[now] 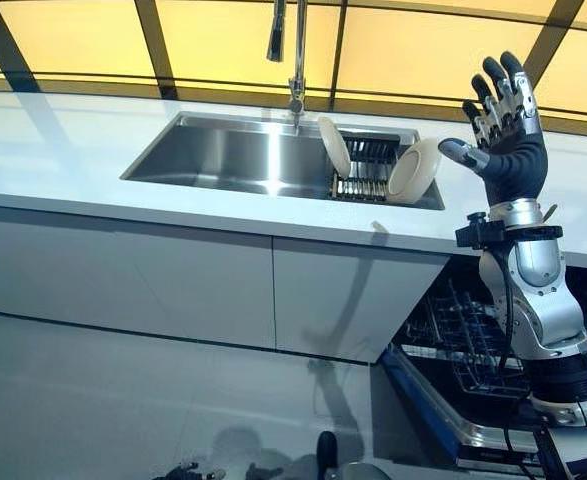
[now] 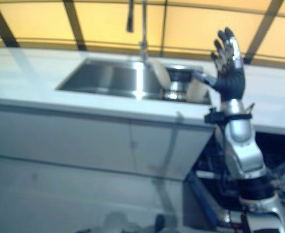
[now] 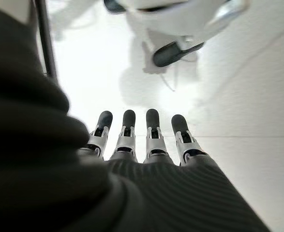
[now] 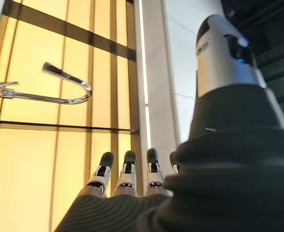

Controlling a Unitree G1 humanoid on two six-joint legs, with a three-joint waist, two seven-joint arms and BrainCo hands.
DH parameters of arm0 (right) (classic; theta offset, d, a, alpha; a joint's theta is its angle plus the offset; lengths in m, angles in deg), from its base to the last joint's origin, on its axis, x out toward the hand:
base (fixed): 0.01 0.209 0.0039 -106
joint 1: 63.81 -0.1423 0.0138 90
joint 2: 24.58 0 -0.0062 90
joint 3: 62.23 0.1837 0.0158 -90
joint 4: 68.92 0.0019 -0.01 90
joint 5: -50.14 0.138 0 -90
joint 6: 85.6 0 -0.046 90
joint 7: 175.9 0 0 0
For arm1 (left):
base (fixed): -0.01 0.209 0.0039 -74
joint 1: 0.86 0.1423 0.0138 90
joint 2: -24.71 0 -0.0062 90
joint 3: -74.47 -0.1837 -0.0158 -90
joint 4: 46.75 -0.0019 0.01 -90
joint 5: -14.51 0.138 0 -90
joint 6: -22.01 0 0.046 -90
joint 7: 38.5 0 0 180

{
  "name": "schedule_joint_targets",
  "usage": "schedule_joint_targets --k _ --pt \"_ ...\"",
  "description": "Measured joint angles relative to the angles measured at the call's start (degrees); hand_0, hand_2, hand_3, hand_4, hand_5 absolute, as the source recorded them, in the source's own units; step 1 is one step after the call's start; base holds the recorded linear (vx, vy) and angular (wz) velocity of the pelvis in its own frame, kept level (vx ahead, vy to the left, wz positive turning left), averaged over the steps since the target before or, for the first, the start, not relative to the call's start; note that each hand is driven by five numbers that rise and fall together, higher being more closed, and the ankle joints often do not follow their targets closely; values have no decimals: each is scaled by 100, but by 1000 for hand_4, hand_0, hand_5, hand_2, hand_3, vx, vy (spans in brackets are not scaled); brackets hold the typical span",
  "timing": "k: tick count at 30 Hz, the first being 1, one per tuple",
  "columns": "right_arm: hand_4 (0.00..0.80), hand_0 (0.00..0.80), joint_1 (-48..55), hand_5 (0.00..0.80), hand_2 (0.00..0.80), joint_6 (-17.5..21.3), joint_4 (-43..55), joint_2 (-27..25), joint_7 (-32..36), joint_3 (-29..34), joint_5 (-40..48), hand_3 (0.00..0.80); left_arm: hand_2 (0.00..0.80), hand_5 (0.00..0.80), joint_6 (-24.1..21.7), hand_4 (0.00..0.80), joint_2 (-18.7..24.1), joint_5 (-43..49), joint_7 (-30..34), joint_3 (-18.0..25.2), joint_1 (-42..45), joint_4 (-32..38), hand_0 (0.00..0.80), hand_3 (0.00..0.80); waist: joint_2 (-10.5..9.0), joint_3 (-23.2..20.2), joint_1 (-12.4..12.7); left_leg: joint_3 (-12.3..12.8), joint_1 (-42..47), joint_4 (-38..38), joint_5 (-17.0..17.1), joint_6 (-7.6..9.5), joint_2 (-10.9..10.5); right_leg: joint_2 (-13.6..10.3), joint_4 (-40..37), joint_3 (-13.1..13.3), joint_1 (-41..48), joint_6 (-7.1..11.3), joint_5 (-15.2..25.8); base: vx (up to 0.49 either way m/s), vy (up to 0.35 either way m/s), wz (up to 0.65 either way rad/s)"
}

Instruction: Take plates into dishwasher

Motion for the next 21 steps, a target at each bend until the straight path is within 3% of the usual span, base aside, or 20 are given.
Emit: schedule_joint_targets --k 3,7,8,9,10,11,12,13,14,15,16,18,21 --pt "0 0 11 0 0 2 0 1 -9 14 0 0 0 0 -39 0 -2 0 36 7 6 -4 0 0 110 143 -11 8 14 243 -198 -70 121 82 17 -3 121 -109 -70 553 -395 -3" --pt "0 0 19 0 0 -4 -32 31 -35 10 1 0 0 0 -126 0 -45 -2 40 236 -25 -153 0 0 316 320 -46 6 76 660 -577 -243 371 264 210 -168 275 -574 -317 718 -436 -4" --pt "0 0 19 0 0 -25 -16 38 -18 0 2 0 0 0 -132 0 -40 -1 77 401 11 -168 0 0 349 322 -42 79 150 834 -741 -330 491 323 404 -288 293 -816 -489 694 -484 -17" --pt "0 0 20 0 0 -32 2 49 9 -6 1 0 0 0 -135 0 -43 -1 88 491 47 -167 0 0 371 303 -41 80 139 1004 -868 -379 571 376 491 -332 296 -946 -582 755 -589 -7" --pt "0 0 21 0 0 -32 4 42 55 -8 1 0 0 0 -168 0 -53 -1 88 499 103 -173 0 0 401 251 -41 167 -25 1427 -1062 -483 693 485 525 -387 304 -1065 -717 585 -565 3" --pt "0 0 49 0 0 -31 -9 86 132 0 5 0 0 0 -256 0 -46 -1 84 553 111 -184 0 0 373 222 -29 227 -490 2438 -1277 -767 854 576 503 -411 340 -1133 -766 466 -521 0" --pt "0 0 112 0 0 -33 -2 92 217 5 2 0 0 0 -341 0 -69 -17 64 617 105 -127 0 0 365 158 -13 224 -1080 3582 -1252 -857 1064 633 434 -431 373 -1233 -798 406 -461 -6" --pt "0 0 127 0 0 -28 8 101 281 2 1 0 0 0 -436 0 -79 -7 46 670 157 -71 0 0 457 66 -7 171 -1663 4666 -1035 -942 1345 743 385 -459 408 -1396 -760 253 -301 -7" --pt "0 0 130 0 0 -22 10 120 287 5 0 0 0 0 -458 0 -105 -8 30 667 180 -50 0 0 541 9 -18 102 -1929 5163 -862 -981 1481 817 382 -460 426 -1461 -789 256 -257 -5" --pt "0 0 146 0 0 -21 1 191 271 5 -1 0 0 0 -466 0 -149 -7 7 669 237 86 0 0 636 -59 -1 -61 -2332 5761 -515 -854 1557 890 337 -479 523 -1560 -837 223 -202 2" --pt "0 0 181 0 0 -16 -1 224 241 -12 -7 0 0 0 -466 0 -161 -7 0 661 251 157 0 0 600 -85 -16 -172 -2492 5919 -452 -788 1446 855 337 -507 583 -1631 -849 227 -178 10" --pt "0 0 200 0 0 -15 -5 225 167 -45 -24 0 0 0 -474 0 -155 -5 -10 557 251 370 0 0 382 -94 -14 -198 -2632 5639 -538 -646 939 638 269 -530 693 -1638 -885 245 -151 13" --pt "0 0 147 0 0 -32 6 221 -46 -149 -153 0 0 0 -444 0 -133 -4 -5 554 205 531 0 0 45 -130 -42 378 -2331 3801 -529 -611 609 431 124 -623 800 -1621 -867 239 -89 14"
